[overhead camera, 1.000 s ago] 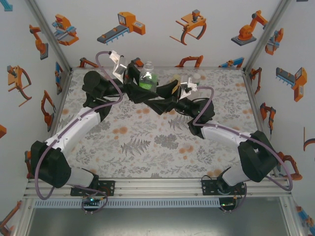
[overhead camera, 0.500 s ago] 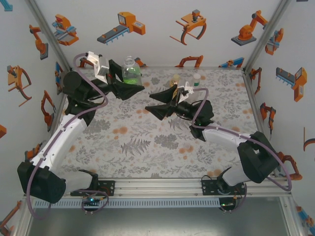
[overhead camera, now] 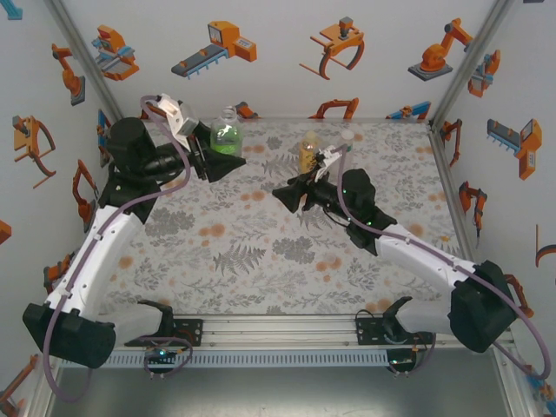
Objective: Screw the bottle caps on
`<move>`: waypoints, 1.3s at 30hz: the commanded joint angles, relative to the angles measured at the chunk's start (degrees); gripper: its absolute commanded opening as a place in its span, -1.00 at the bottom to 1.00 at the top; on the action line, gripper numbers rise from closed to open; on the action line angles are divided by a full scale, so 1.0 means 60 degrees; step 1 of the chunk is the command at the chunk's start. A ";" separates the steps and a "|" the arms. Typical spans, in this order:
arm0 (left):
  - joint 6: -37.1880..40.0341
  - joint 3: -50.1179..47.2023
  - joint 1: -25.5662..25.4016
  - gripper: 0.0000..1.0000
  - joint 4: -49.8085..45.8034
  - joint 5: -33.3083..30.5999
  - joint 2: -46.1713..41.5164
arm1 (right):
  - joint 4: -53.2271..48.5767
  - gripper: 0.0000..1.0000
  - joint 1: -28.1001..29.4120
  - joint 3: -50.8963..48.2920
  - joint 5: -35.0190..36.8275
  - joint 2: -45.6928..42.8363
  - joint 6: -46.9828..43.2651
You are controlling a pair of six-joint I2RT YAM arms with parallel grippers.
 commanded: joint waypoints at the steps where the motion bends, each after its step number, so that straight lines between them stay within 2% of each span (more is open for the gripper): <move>1: 0.0699 0.0028 0.0174 -1.00 -0.0738 -0.0155 -0.0221 | -0.3735 0.13 -0.0028 0.0664 0.1839 -0.0182 -0.0110; 5: 0.1533 -0.0323 0.0173 -1.00 -0.1296 -0.0617 -0.0300 | -0.5846 0.09 -0.0028 0.0981 0.2862 -0.0091 0.0234; 11: 0.1732 -0.0723 0.0173 -1.00 -0.1630 -0.0985 -0.0147 | -0.7906 0.10 -0.0028 0.1049 0.3633 0.0076 0.0969; 19: 0.1767 -0.1169 0.0158 -1.00 -0.1339 -0.0973 -0.0145 | -0.9851 0.10 -0.0028 0.1091 0.3942 0.0544 0.1898; 32: 0.1551 -0.1220 0.0165 -1.00 -0.1218 -0.0929 -0.0102 | -1.0396 0.12 -0.0028 0.1203 0.3604 0.1761 0.2824; 39: 0.1541 -0.1248 0.0144 -1.00 -0.1188 -0.0913 -0.0100 | -0.9584 0.06 -0.0028 0.0669 0.3544 0.1925 0.3009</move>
